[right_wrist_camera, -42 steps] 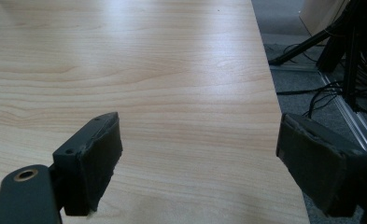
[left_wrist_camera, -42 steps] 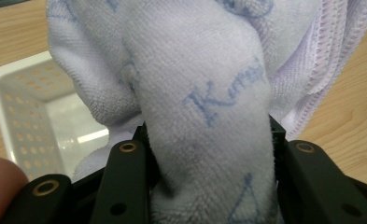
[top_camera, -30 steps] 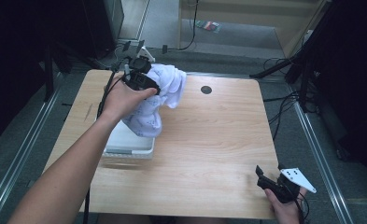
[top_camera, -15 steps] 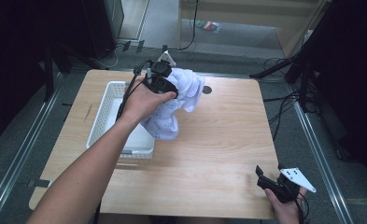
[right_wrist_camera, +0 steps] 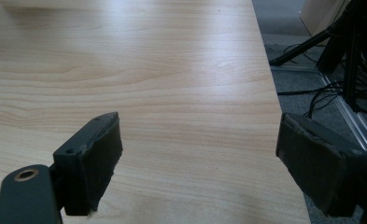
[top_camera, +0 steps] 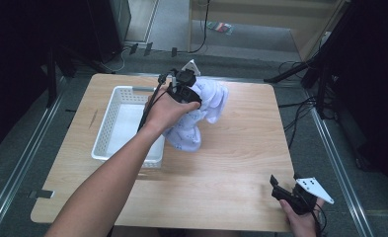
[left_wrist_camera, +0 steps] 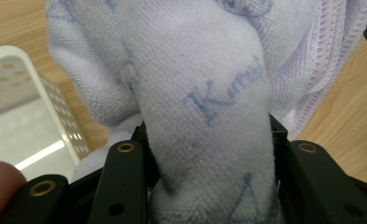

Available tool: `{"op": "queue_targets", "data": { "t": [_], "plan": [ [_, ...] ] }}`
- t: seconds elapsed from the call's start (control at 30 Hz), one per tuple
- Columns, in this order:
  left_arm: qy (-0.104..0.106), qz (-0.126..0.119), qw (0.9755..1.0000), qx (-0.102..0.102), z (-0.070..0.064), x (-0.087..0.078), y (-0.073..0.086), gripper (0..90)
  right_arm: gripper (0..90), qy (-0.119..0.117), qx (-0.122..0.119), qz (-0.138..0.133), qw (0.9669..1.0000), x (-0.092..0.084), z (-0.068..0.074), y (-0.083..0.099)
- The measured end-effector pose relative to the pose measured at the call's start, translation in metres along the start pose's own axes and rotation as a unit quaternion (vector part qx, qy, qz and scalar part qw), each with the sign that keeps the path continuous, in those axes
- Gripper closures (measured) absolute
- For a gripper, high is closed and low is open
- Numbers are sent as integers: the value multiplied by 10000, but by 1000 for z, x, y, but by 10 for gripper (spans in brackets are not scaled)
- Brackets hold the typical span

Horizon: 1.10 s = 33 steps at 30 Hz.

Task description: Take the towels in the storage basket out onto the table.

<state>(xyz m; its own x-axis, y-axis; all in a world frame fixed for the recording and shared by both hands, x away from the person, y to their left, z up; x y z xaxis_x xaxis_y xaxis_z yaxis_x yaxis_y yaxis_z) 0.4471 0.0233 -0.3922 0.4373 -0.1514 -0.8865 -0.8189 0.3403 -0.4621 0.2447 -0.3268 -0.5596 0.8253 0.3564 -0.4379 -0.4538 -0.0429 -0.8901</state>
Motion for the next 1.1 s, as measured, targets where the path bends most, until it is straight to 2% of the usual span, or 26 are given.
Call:
{"op": "queue_targets", "data": {
  "t": [0.3, 0.7, 0.77, 0.9, 0.93, 1.0, 1.1],
  "plan": [
    [140, 66, 9999, 34, -20, 14, -4, 581, 147, -60, -11, -35, 10000, 0, 1, 0],
    [292, 130, 9995, 33, -33, 38, -3, 575, 148, -44, -18, 5, 10000, 0, 1, 0],
    [358, 146, 9992, -45, -36, 47, 0, 574, 148, -42, -15, -3, 10000, 0, 1, 0],
    [370, 224, 9991, 5, -41, 59, 4, 571, 148, -40, -15, -3, 10000, 0, 1, 0],
    [476, 258, 9985, -23, -44, 65, 7, 568, 149, -38, -18, -11, 10000, 0, 1, 0],
    [481, 253, 9985, -21, -44, 69, 9, 567, 148, -38, -23, -11, 10000, 0, 1, 0],
    [410, 323, 9986, -57, -49, 85, 16, 565, 148, -46, -17, -23, 10000, 0, 1, 0]
  ]
}}
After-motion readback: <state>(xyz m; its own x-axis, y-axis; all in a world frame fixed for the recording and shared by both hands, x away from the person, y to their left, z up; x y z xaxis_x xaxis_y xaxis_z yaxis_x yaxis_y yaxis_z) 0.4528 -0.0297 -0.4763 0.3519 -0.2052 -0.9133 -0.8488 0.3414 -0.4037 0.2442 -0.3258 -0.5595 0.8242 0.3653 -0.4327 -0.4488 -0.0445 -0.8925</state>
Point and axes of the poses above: each handheld gripper's, and its own axes: x roughly forward along the jaws, y roughly out of its underside, z roughly to its left, the point moved 3 cm from there along x, roughly forward along the jaws, and after that the axes turned 12 degrees about -y, right-handed, at the moved point
